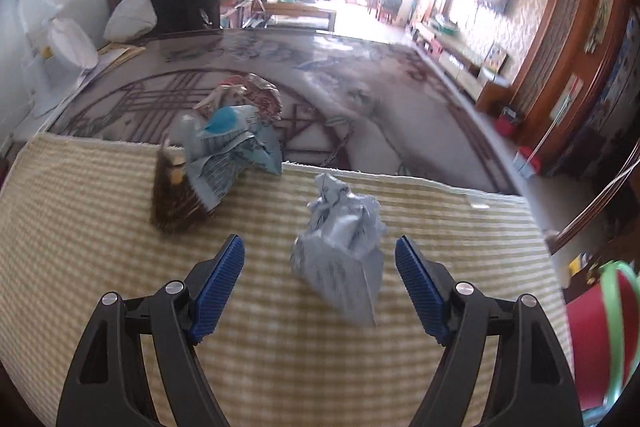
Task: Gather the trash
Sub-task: 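Grasp crumpled grey paper with the left gripper while the right grasps a blue-white wrapper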
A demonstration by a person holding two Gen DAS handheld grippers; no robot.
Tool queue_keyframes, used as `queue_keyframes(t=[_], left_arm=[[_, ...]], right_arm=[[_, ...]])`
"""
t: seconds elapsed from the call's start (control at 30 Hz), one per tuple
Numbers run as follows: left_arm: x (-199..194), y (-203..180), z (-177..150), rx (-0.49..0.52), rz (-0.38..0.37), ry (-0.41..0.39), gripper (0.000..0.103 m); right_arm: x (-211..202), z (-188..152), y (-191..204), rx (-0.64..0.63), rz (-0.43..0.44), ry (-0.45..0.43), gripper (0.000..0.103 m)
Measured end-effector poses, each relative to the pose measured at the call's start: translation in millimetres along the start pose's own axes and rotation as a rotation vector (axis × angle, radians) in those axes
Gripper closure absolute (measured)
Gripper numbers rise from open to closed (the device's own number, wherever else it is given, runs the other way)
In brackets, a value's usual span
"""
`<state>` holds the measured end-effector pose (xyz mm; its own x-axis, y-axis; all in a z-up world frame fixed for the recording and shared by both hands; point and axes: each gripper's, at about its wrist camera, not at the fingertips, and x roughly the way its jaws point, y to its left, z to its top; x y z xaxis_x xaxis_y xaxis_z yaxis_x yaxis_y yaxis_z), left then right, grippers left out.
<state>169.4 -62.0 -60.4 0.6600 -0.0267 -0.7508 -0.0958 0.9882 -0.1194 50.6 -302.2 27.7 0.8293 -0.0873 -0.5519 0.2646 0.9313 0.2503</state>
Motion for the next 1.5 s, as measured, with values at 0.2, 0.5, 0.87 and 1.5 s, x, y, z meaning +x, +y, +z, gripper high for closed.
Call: queue_keyframes(t=[0.2,0.5,0.87,1.5], left_arm=[[22.0,-2.7,4.0,0.050,0.000,0.062,0.058],[-62.5,34.8,-30.6,0.129,-0.005,0.010,0.059],[-121.6,158.2,-54.0,-0.093,0.006,-0.059,0.059],[-142.4,199.5,-43.3,-0.306,-0.201,-0.084,0.057]], right_arm=[[14.5,-2.8,13.7,-0.014,0.049,0.053,0.005],[23.7,-19.2,53.3,-0.183,0.068,0.114,0.005],[25.3,-61.3,118.8,-0.346,0.177,0.172,0.005],[149.3,-62.8,327.6,-0.198,0.306,0.492,0.012]])
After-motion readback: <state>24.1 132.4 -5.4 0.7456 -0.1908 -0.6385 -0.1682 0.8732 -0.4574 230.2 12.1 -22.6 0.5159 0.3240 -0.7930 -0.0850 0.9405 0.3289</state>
